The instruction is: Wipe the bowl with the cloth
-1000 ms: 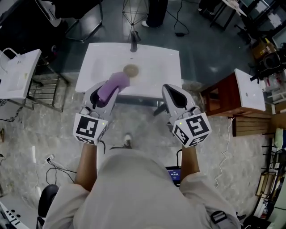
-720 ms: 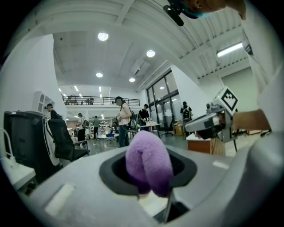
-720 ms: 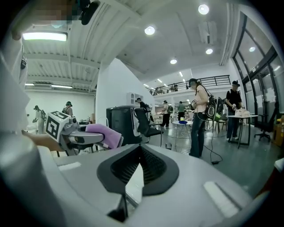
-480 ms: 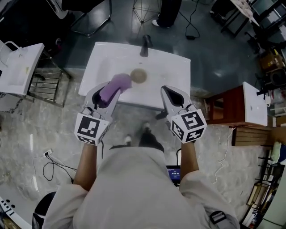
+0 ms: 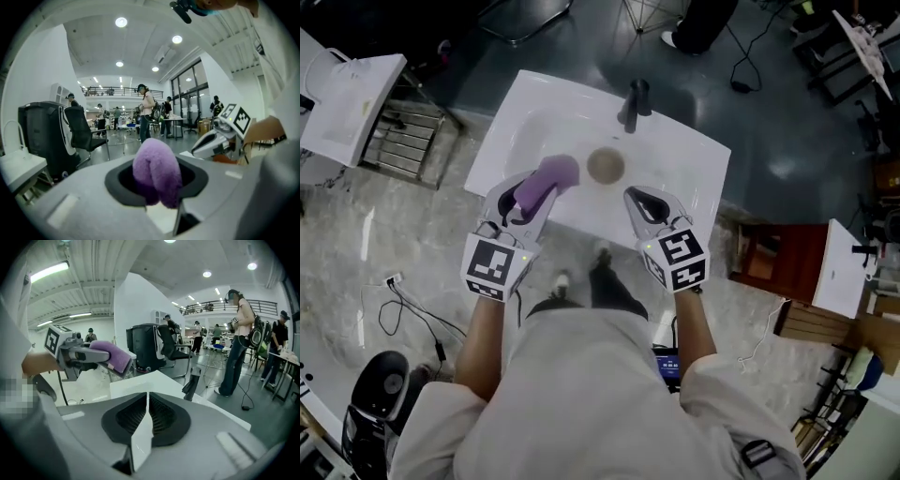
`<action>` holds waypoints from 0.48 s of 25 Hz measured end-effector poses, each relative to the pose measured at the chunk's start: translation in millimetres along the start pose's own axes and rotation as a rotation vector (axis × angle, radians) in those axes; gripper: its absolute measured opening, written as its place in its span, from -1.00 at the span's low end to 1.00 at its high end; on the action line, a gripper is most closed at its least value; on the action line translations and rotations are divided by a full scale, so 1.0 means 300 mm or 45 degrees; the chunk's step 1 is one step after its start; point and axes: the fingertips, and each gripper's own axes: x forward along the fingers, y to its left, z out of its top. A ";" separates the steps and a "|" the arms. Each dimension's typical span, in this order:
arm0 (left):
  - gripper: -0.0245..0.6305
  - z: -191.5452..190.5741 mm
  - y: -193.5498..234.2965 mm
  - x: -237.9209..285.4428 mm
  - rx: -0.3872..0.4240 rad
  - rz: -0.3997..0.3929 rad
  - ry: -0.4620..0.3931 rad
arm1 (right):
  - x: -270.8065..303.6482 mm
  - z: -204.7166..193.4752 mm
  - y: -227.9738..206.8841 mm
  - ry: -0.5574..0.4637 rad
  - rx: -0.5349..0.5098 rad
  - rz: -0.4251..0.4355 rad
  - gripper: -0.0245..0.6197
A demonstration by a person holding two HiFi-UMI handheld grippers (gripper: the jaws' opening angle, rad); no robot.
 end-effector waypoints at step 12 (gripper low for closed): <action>-0.53 -0.185 0.101 0.208 -0.164 0.157 0.187 | 0.371 -0.266 -0.173 0.327 0.011 0.211 -0.66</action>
